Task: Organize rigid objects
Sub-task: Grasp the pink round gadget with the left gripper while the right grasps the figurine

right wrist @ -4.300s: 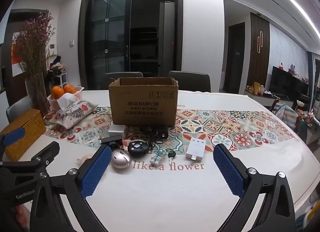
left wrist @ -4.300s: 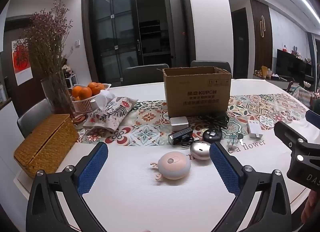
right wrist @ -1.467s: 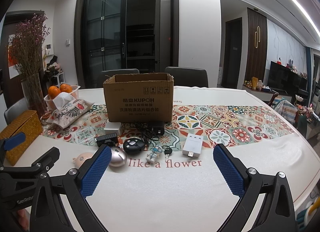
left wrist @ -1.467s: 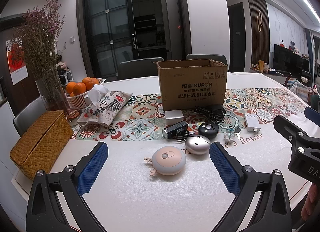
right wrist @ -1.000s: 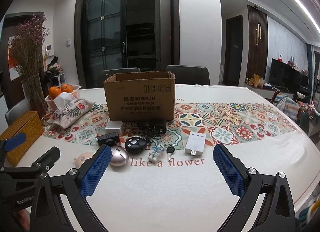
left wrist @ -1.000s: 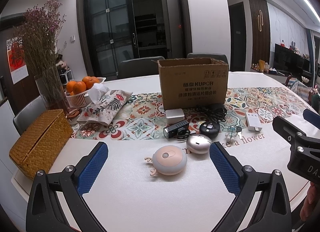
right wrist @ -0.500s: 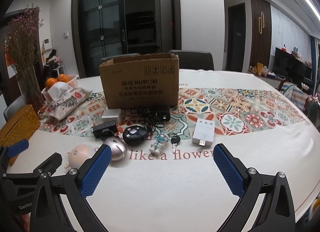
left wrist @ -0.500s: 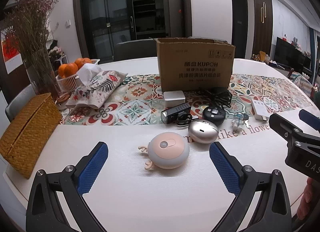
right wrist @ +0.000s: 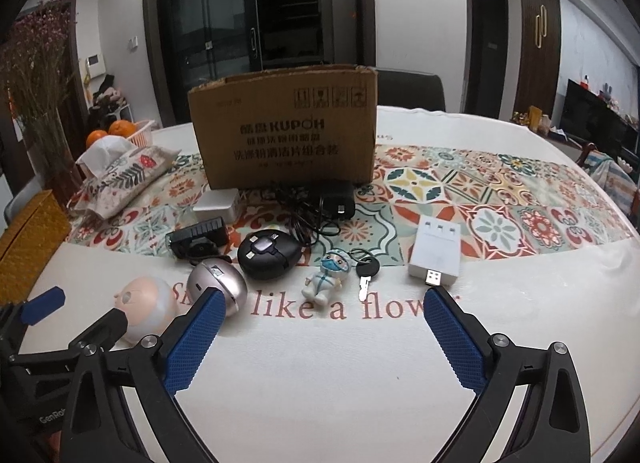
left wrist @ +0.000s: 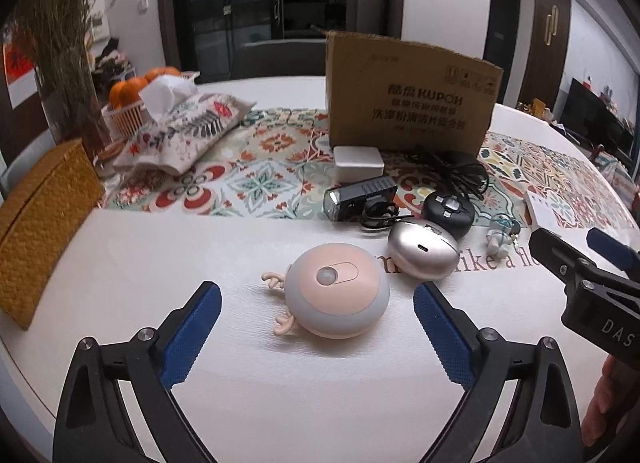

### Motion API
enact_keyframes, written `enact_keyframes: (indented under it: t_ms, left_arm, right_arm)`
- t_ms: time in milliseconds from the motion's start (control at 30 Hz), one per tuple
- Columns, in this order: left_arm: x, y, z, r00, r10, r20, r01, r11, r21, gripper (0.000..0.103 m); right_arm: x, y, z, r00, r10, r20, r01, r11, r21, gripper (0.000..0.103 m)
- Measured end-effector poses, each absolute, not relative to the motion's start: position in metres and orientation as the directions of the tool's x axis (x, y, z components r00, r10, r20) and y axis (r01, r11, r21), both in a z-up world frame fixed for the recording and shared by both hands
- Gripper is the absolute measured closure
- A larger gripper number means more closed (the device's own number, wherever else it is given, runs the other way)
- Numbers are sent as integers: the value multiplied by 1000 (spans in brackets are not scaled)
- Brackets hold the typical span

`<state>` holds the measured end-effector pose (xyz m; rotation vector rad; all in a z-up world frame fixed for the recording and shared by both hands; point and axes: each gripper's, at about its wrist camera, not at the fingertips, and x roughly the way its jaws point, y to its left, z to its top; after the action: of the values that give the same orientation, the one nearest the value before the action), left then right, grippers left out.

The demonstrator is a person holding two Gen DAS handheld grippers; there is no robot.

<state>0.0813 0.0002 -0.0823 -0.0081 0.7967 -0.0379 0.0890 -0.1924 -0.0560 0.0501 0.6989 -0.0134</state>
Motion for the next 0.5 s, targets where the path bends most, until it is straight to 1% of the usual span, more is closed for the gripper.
enact_keyframes:
  t_ms: [100,300,433,500]
  left_arm:
    - [90,0,-89,671,-52,-739,11,998,-60,8]
    - [106,0,-99,627,-67,-776,-20,995,-102,10]
    - [115,-1,-107,591,-67,-804,-38,993,-110,17]
    - [117,-1,-109,582,-66,-811,-42,993,-110,17]
  right_arm:
    - [100,-194,-61,750,18,-661,23,998,54,7]
    - [121,-196,-70,717,37,-696,17,997,70,16]
    - [133,-198,-77,696,48,-716,15,997,81,21]
    - [138,-198,-81,687,47,-725,20,996,84,23]
